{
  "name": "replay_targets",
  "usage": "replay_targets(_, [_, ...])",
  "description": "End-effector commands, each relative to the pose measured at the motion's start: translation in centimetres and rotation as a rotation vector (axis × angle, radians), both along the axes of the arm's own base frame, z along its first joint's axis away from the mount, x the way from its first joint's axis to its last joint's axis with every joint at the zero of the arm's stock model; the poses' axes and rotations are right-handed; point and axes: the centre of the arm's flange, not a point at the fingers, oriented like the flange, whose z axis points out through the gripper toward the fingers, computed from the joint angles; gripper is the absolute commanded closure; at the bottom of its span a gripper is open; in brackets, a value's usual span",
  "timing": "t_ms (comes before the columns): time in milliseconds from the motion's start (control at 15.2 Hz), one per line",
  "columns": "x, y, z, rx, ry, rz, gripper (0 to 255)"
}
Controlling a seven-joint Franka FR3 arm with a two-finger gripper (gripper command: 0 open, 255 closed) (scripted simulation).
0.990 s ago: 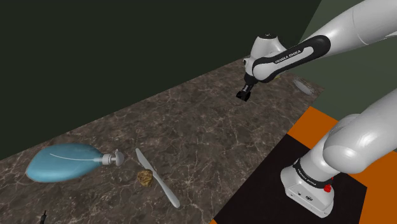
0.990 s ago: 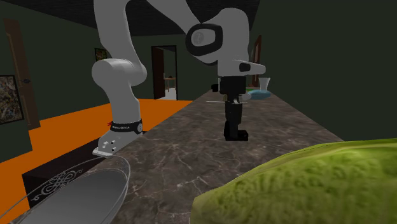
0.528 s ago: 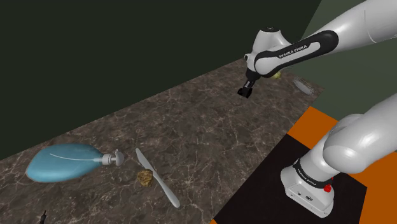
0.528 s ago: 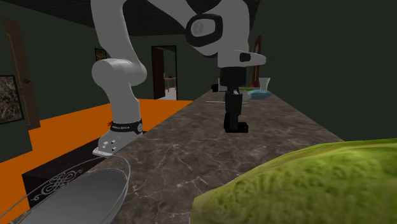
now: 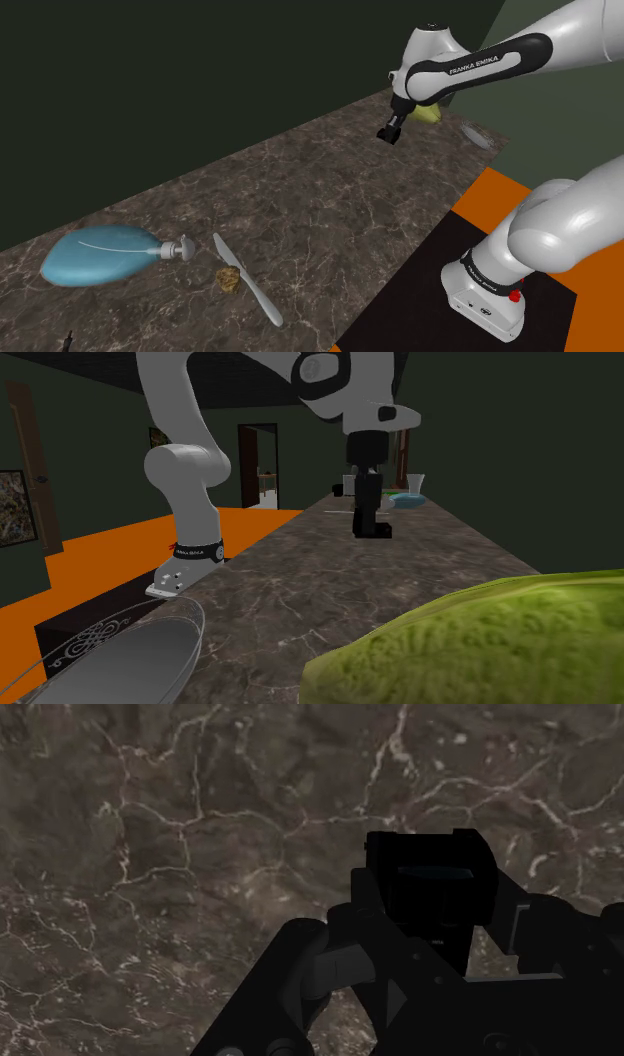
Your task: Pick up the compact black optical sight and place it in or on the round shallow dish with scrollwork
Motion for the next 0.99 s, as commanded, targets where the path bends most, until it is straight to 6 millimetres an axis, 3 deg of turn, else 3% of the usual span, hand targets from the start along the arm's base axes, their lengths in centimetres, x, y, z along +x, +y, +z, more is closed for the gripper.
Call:
replay_targets(0, [0.0,0.1,1.0,0.000,0.001,0.000,255])
replay_targets(528, [0.0,0.1,5.1,0.000,0.001,0.000,255])
replay_targets(924, [-3.5,-7.0,5.0,0.000,0.001,0.000,255])
